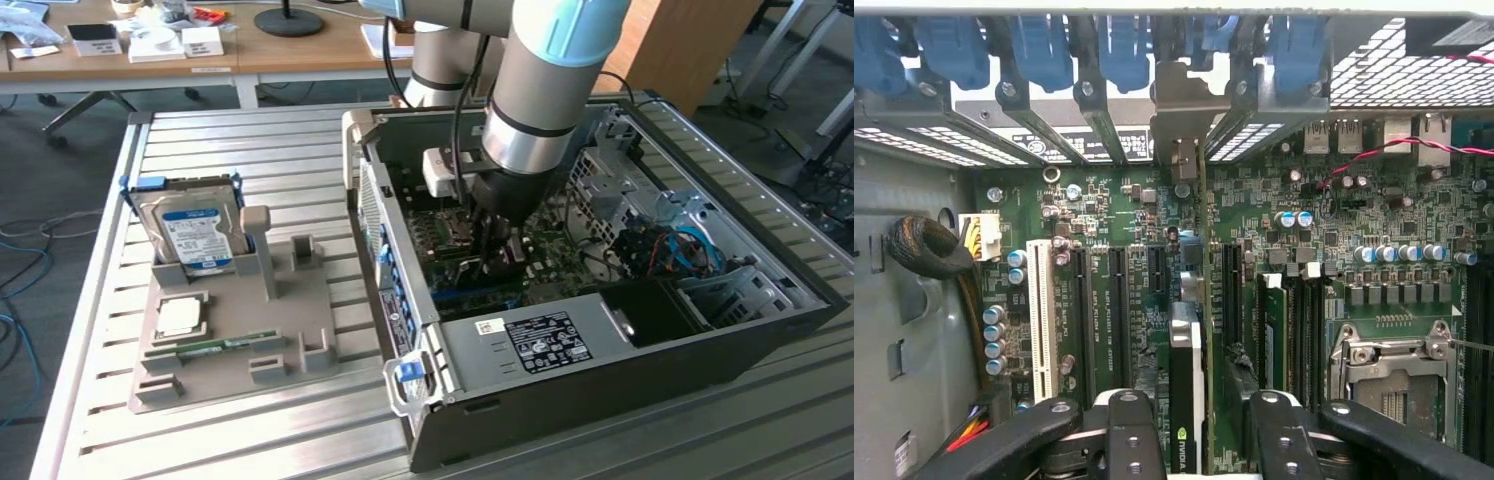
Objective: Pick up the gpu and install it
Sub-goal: 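Insert the gpu into the slot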
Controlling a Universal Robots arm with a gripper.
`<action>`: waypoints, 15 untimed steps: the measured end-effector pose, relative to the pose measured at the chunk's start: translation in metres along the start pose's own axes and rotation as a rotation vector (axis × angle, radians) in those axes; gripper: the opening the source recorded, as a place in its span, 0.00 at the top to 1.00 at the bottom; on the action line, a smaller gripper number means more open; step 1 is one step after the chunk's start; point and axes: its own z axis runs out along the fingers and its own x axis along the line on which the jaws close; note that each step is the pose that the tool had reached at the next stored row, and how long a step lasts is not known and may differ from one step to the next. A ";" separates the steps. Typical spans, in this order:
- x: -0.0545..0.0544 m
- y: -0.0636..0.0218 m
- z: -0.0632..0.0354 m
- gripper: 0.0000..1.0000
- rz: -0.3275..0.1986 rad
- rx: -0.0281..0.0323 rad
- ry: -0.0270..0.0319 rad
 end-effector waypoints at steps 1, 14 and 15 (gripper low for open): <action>0.000 0.0000 0.0000 0.60 0.000 0.0000 0.0000; 0.000 0.0000 0.0000 0.74 0.000 0.0000 0.0001; 0.000 0.0000 0.0000 0.74 0.000 0.0000 0.0000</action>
